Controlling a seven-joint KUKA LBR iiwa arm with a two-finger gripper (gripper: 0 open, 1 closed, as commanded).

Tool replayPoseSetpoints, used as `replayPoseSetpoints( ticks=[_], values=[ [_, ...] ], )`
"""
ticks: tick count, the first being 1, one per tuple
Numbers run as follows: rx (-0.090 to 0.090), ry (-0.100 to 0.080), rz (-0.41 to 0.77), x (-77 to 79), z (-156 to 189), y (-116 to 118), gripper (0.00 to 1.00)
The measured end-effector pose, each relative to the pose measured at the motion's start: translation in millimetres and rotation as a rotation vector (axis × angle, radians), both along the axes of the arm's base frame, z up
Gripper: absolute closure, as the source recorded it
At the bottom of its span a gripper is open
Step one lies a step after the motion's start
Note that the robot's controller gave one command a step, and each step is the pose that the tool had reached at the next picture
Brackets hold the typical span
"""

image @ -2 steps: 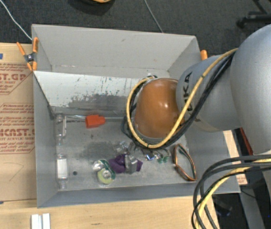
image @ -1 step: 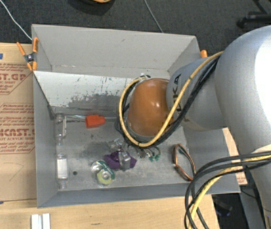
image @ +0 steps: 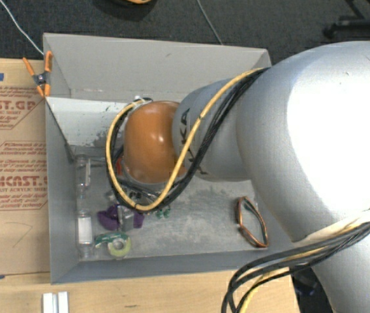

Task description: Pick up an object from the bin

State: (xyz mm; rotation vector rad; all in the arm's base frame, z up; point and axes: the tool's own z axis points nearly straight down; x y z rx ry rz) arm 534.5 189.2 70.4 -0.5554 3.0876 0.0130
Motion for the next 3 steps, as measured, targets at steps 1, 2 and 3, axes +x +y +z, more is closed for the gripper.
replayPoseSetpoints(
  ticks=[1, 2, 3],
  values=[
    [0.000, -0.011, 0.126, 5.0, -0.2, -25.0, 1.00],
    [0.002, -0.004, 0.056, 5.1, -0.4, 4.8, 1.00],
    [0.001, -0.009, 0.088, 4.2, -0.5, 3.4, 1.00]
  ],
)
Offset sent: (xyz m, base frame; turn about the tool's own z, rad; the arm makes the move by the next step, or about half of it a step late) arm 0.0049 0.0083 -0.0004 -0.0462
